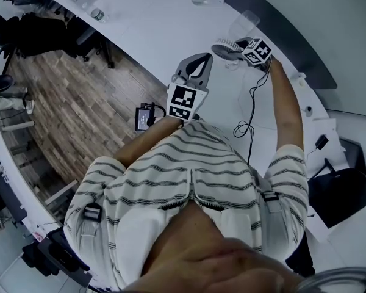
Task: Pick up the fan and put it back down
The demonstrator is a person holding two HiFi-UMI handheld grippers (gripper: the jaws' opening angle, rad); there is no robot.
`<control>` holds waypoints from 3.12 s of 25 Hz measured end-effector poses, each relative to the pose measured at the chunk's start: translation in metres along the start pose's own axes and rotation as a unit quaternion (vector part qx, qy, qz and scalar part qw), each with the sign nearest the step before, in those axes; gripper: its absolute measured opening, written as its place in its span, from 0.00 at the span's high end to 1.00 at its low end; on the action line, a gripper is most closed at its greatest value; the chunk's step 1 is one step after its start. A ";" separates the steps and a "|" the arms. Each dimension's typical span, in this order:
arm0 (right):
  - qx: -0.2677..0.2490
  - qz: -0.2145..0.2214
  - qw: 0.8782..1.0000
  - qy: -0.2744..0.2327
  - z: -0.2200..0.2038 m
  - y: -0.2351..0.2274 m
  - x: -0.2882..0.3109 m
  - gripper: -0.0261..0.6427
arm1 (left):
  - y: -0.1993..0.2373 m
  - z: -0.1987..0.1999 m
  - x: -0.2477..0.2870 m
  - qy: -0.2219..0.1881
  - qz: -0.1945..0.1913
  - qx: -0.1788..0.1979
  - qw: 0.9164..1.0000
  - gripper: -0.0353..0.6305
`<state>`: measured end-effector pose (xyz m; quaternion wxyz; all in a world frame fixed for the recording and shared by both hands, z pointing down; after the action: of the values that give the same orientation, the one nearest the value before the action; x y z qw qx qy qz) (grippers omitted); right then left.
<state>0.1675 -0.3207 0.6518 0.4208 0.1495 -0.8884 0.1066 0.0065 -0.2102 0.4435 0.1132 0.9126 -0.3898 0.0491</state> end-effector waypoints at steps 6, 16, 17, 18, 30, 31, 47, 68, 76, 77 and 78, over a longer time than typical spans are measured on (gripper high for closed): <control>0.009 -0.014 1.000 -0.020 0.001 0.001 0.000 0.63 | 0.001 0.002 0.002 -0.002 -0.003 -0.003 1.000 0.94; 0.055 -0.065 0.993 -0.078 -0.004 0.006 -0.006 0.63 | -0.002 0.001 0.000 -0.001 -0.005 -0.004 1.000 0.94; 0.060 -0.072 0.992 -0.083 -0.005 0.006 -0.006 0.63 | -0.003 0.000 -0.001 -0.001 -0.005 -0.004 1.000 0.94; 0.066 -0.079 0.991 -0.088 -0.006 0.006 -0.007 0.63 | -0.003 0.000 -0.001 -0.001 -0.005 -0.004 1.000 0.94; 0.157 -0.150 0.963 -0.162 0.002 0.023 -0.021 0.63 | -0.005 -0.001 -0.008 -0.004 -0.008 -0.006 1.000 0.94; 0.163 -0.159 0.960 -0.163 0.003 0.025 -0.023 0.63 | -0.005 0.000 -0.008 -0.004 -0.008 -0.006 1.000 0.94; 0.260 -0.293 0.890 -0.231 0.030 0.062 -0.070 0.63 | -0.013 0.002 -0.012 -0.010 -0.022 -0.008 1.000 0.94; 0.272 -0.416 0.821 -0.282 0.084 0.127 -0.123 0.63 | -0.012 0.004 -0.024 -0.017 -0.021 -0.009 1.000 0.94; 0.270 -0.442 0.801 -0.299 0.102 0.148 -0.139 0.63 | -0.016 0.006 -0.030 -0.023 -0.024 -0.013 0.999 0.94; 0.270 -0.445 0.799 -0.301 0.102 0.150 -0.141 0.63 | -0.016 0.006 -0.030 -0.024 -0.023 -0.013 0.999 0.94; 0.270 -0.448 0.797 -0.303 0.103 0.153 -0.142 0.63 | -0.016 0.006 -0.031 -0.024 -0.023 -0.013 0.999 0.94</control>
<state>0.1249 -0.1859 0.4672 0.0734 0.6627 -0.7396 0.0914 -0.0030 -0.1791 0.4294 0.1169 0.9207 -0.3720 0.0191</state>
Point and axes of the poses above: the fingertips, and each gripper's own axes: x forward along the fingers, y to its left, z out of its top, the point moved 4 cm from there along -x, backward along the fingers, and after that the axes turned 9 degrees about -x, right-handed, at the moved point
